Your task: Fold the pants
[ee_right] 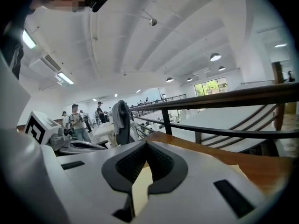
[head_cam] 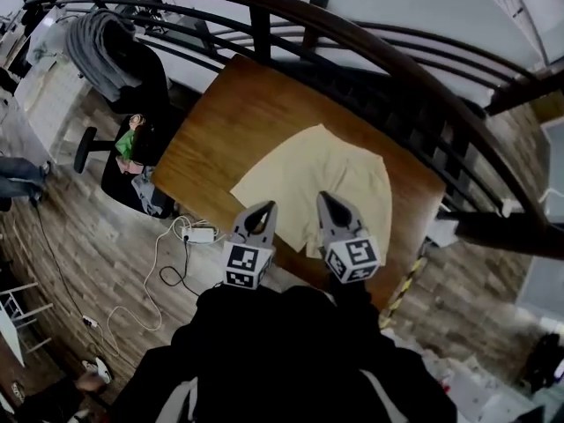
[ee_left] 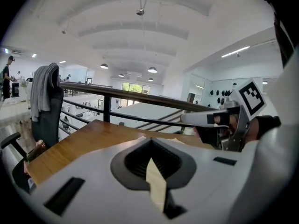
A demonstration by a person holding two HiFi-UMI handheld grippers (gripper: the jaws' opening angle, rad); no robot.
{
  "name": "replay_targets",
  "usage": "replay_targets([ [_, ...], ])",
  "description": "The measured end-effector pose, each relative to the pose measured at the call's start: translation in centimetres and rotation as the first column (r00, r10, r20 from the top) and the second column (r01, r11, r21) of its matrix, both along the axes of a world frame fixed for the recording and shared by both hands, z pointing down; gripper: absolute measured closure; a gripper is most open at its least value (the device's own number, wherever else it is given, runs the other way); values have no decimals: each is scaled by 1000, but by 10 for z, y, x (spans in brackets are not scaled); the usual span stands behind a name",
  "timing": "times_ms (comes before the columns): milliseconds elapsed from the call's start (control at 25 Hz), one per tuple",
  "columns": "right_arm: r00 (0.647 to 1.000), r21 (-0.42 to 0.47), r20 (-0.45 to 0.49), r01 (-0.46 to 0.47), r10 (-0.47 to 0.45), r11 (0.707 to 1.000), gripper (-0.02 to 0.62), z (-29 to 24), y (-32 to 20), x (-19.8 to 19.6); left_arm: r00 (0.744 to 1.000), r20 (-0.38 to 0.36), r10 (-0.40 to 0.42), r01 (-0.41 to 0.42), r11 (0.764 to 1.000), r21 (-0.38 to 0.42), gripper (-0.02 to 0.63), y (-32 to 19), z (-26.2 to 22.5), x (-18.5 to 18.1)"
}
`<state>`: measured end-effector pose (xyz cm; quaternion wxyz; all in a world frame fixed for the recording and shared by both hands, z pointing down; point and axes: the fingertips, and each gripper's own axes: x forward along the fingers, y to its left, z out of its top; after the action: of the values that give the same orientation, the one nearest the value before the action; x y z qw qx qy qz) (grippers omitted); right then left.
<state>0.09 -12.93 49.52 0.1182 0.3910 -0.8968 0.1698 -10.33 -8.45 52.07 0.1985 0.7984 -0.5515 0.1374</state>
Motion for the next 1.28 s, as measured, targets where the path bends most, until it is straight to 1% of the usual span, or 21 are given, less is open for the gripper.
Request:
replay_targets([
  [120,997,-28,-32,64,-65,998,591,16,-15,-9,999,-2,-42,42,998,-55,604,-10,15,-5],
  [280,983,-44,-109,144,-148,989,591,43,-35,-23,996,36,-86,90,989,-119,603,-14,42,-19],
  [400,965,-38,-171,194,-198,980,591,58,-48,-33,994,49,-99,105,983,-152,604,-13,57,-25],
  [480,954,-50,-199,217,-223,975,591,72,-57,-39,993,56,-102,111,978,-179,603,-15,68,-30],
  [600,932,-82,-238,259,-272,962,591,94,-71,-50,993,64,-103,115,964,-239,603,-18,87,-37],
  [720,905,-123,-286,292,-315,949,589,113,-81,-56,995,37,-90,98,942,-320,603,-19,107,-36],
  [800,886,-153,-311,311,-344,938,584,124,-87,-60,995,23,-94,96,929,-358,603,-20,119,-38],
  [840,873,-171,-324,324,-364,930,561,129,-90,-63,995,23,-98,100,924,-370,601,-21,124,-41],
  [920,839,-209,-360,354,-408,912,522,142,-96,-68,994,29,-106,108,915,-390,600,-24,134,-48],
  [1120,743,-257,-458,416,-489,872,515,168,-114,-77,996,38,-81,90,889,-449,532,-28,159,-57],
  [1200,681,-268,-511,453,-524,850,508,177,-122,-82,995,64,-74,95,883,-460,529,-30,166,-63],
  [1280,599,-282,-576,494,-557,823,491,189,-131,-86,993,98,-69,107,879,-464,529,-33,173,-71],
])
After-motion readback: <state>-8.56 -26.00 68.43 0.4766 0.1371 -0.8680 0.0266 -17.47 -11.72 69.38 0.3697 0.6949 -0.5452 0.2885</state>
